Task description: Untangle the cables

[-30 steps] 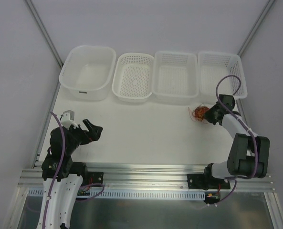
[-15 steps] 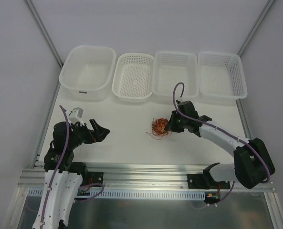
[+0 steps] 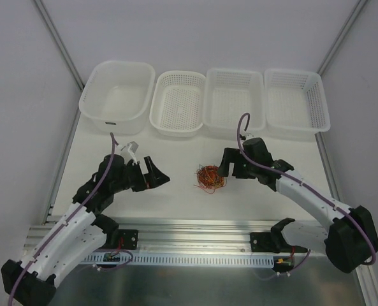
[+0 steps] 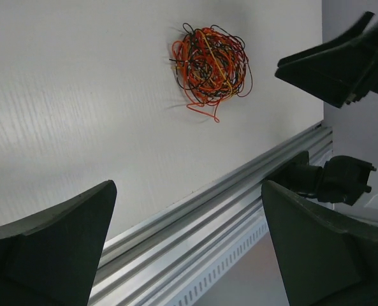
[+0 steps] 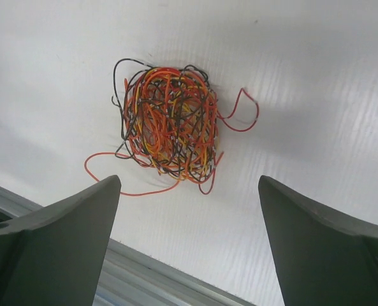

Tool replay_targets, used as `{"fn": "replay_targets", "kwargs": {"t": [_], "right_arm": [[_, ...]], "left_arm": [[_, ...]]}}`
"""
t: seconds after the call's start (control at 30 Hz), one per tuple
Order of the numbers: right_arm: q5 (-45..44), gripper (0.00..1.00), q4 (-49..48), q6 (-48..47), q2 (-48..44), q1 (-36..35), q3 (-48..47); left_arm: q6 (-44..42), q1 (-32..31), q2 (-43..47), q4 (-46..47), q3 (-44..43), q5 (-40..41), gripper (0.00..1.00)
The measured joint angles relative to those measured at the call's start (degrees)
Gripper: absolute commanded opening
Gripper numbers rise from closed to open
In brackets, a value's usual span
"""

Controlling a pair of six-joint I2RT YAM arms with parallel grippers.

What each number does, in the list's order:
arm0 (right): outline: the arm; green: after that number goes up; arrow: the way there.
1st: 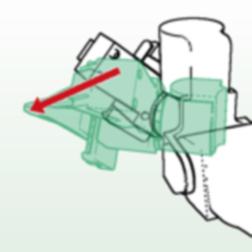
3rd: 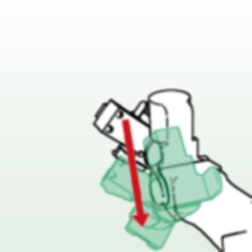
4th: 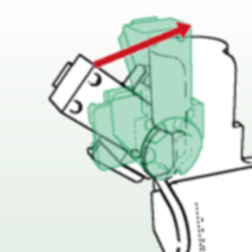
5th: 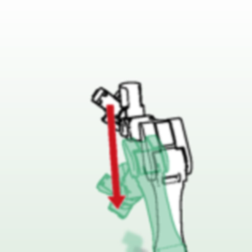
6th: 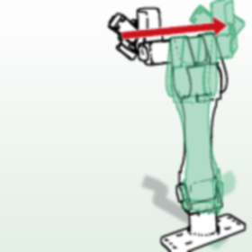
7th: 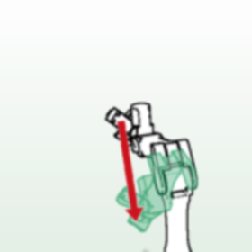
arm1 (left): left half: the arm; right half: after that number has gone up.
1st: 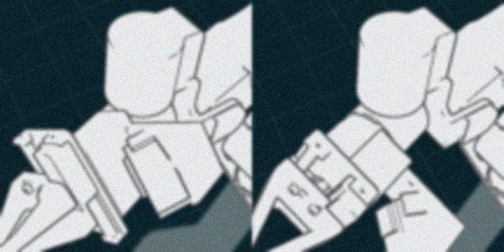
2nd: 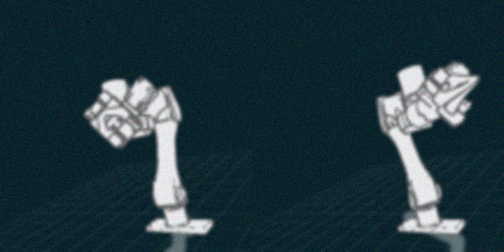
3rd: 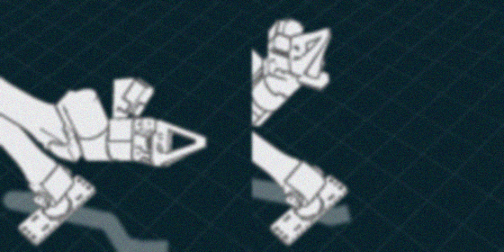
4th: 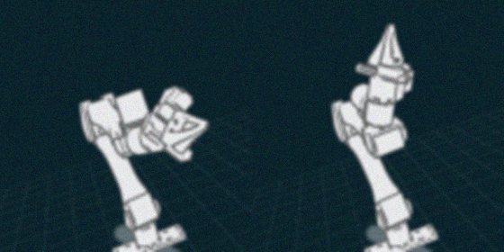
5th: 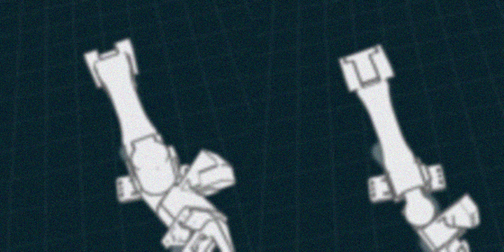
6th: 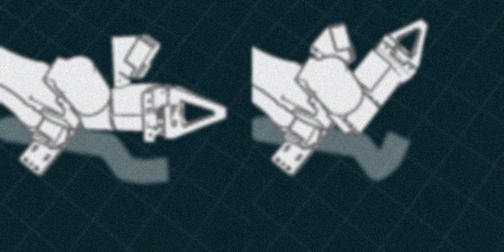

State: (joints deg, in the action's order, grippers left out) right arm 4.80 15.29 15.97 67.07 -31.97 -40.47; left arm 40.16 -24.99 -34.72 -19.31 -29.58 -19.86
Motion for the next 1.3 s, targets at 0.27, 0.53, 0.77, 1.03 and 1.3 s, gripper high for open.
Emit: {"fn": "replay_targets", "kwargs": {"t": [0.27,0.53,0.77,1.03,1.3], "right_arm": [[-6.0,0.99,7.1,-5.6,-9.4,-0.1,0.0],[-7.8,0.97,9.9,-8.7,-9.0,-0.1,-0.5],[-6.5,0.97,9.7,-10.1,-7.8,-0.1,-1.1],[-3.4,0.97,7.2,-10.5,-4.0,-0.8,-1.1],[-1.0,0.97,3.9,-10.4,4.2,-3.0,-3.6]], "left_arm": [[19.4,-24.7,-19.5,5.0,-3.4,23.9,0.99],[31.8,-33.9,-40.9,8.7,-15.4,37.2,0.9],[38.3,-35.1,-51.5,9.0,-17.2,38.4,0.72],[40.2,-35.8,-54.6,9.5,-17.9,38.3,0.32],[38.1,-35.8,-54.5,10.1,-18.0,38.1,0.0]]}}
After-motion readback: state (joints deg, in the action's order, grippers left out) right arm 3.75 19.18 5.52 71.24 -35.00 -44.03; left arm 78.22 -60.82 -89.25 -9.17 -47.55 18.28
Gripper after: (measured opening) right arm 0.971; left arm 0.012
